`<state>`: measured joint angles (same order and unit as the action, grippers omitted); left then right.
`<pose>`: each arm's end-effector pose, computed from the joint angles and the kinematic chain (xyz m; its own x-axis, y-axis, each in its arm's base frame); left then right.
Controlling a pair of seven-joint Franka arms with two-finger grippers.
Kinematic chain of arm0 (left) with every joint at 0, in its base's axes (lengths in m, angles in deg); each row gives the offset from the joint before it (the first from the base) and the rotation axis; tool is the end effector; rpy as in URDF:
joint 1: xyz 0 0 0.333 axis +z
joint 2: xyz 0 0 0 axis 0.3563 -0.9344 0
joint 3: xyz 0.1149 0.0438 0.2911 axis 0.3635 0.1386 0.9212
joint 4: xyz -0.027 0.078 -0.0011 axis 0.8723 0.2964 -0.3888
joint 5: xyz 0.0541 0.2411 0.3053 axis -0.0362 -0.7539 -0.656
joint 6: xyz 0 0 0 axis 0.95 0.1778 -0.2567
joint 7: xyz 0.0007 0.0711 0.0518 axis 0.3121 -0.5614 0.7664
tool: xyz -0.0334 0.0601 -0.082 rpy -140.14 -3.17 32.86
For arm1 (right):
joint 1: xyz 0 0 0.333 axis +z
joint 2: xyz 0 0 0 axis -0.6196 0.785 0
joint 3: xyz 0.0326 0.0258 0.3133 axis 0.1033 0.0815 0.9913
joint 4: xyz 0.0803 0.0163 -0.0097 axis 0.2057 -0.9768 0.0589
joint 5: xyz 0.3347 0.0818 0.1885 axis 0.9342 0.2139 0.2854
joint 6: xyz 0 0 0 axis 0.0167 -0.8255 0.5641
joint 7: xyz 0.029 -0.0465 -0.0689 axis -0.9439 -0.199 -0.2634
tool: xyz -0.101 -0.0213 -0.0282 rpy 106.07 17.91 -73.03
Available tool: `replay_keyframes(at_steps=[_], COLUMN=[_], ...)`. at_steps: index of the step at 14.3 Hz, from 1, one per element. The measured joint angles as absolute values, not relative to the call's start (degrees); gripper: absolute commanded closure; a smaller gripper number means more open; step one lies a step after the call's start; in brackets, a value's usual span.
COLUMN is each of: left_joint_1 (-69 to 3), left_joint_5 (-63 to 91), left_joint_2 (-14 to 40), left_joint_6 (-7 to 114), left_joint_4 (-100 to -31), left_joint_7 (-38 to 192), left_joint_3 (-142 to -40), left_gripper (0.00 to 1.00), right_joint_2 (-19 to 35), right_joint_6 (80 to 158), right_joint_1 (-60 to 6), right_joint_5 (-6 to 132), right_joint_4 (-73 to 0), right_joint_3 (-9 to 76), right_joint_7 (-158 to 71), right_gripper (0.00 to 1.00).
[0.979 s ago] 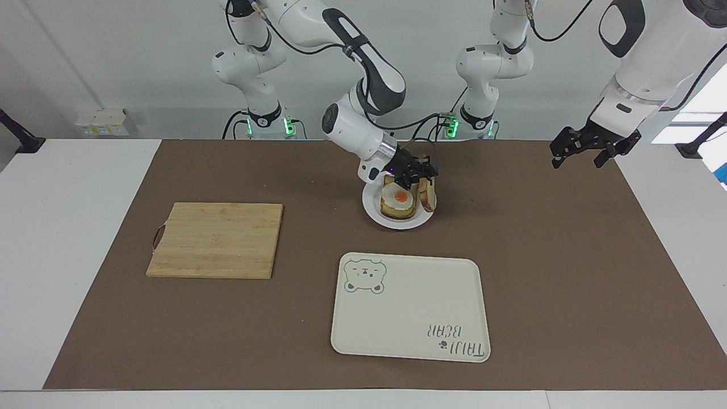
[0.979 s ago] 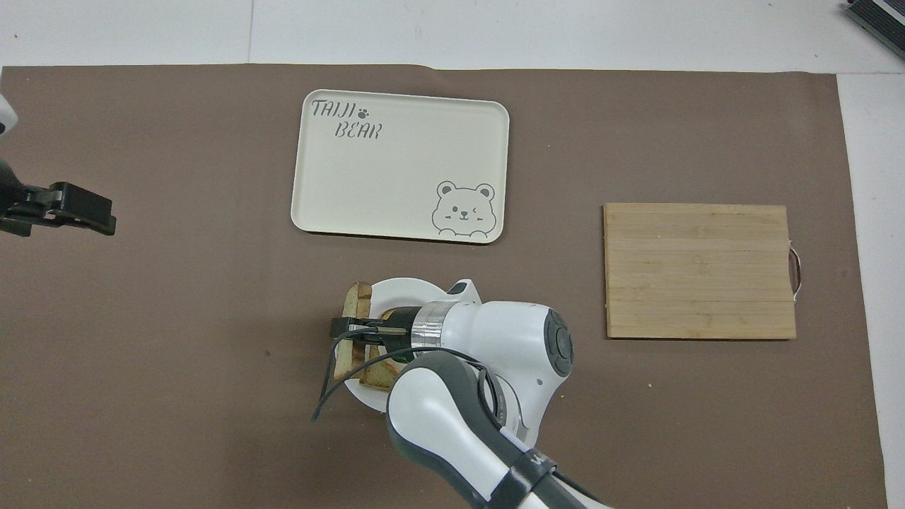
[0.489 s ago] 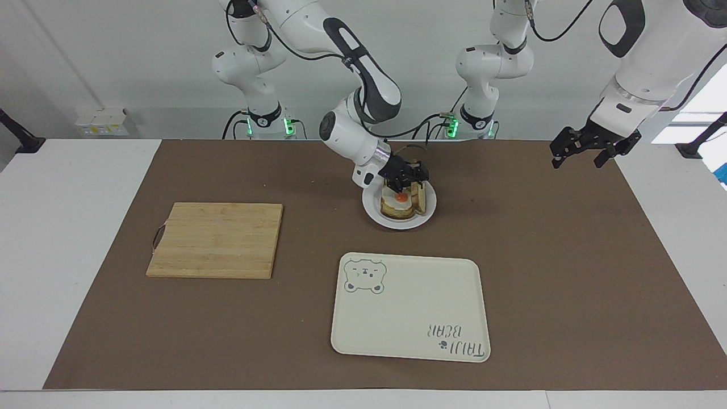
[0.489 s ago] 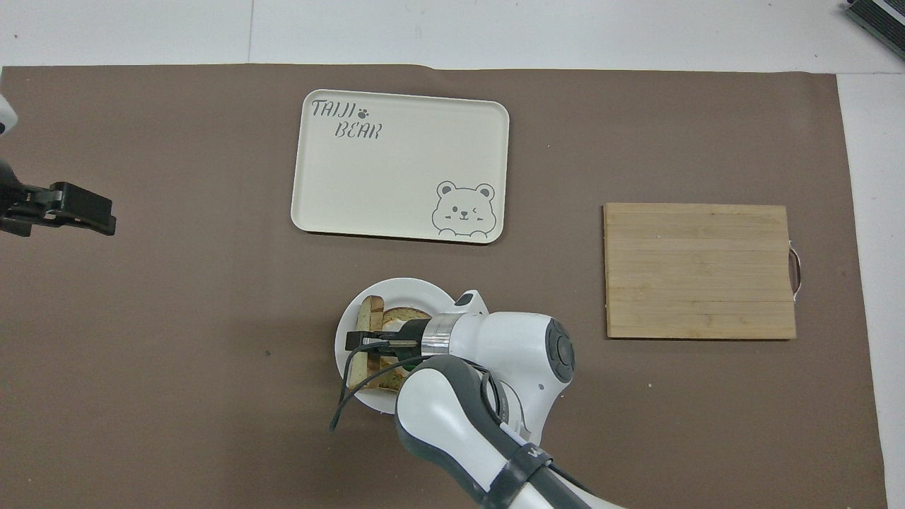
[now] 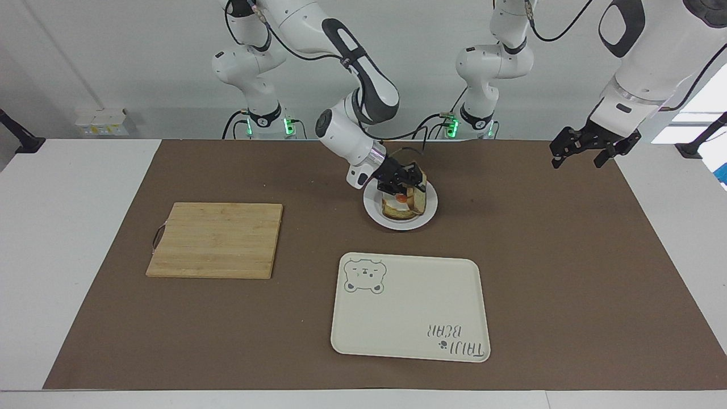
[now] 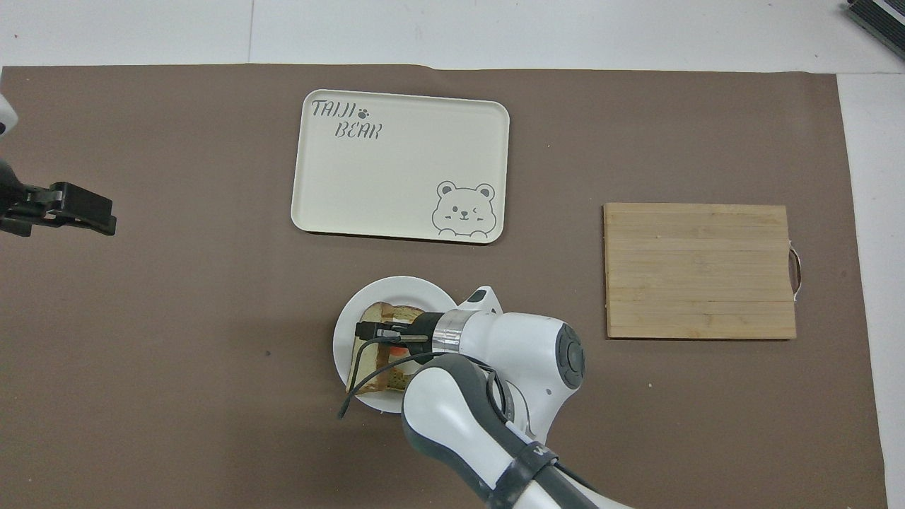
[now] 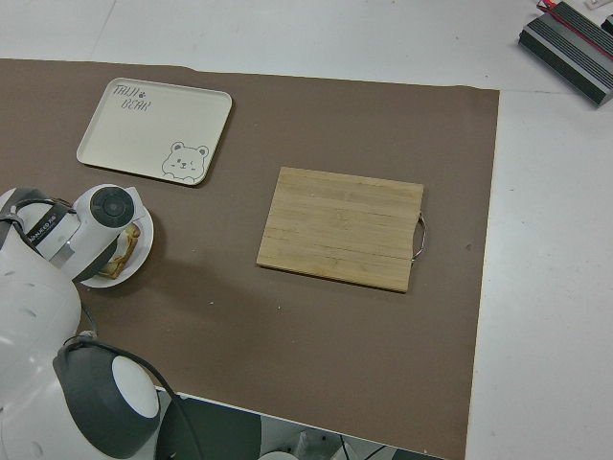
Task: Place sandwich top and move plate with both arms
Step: 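Carry the bread with the right gripper and lay it on the egg toast, then withdraw the right gripper while the left gripper reaches the white plate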
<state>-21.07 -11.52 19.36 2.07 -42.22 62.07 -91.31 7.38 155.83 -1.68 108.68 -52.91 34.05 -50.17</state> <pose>0.5672 -0.0323 0.6180 0.9977 -0.0499 -0.0466 -0.0502 -0.9987 -0.0039 0.4508 0.3891 0.3184 0.9901 -0.1402 0.0030 -0.0945 -0.6828 -0.7245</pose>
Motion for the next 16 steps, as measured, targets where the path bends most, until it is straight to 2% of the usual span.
replay_keyframes(at_steps=[6, 16], left_joint_1=[-21.1, -21.1], left_joint_5=[-11.5, -8.0], left_joint_2=[19.4, 19.8], left_joint_6=[2.1, 1.5], left_joint_4=[-42.2, -42.4], left_joint_7=[62.1, 62.1], left_joint_3=[-91.3, -91.5], left_gripper=[0.00, 0.00], right_joint_2=[6.3, 4.3], right_joint_6=[155.8, 155.2], right_joint_1=[-6.5, -21.9], right_joint_5=[95.9, 72.1], right_joint_4=[-51.8, -51.9], right_joint_3=[33.3, 32.9], right_joint_7=[-50.7, -50.7], right_gripper=[0.00, 0.00])
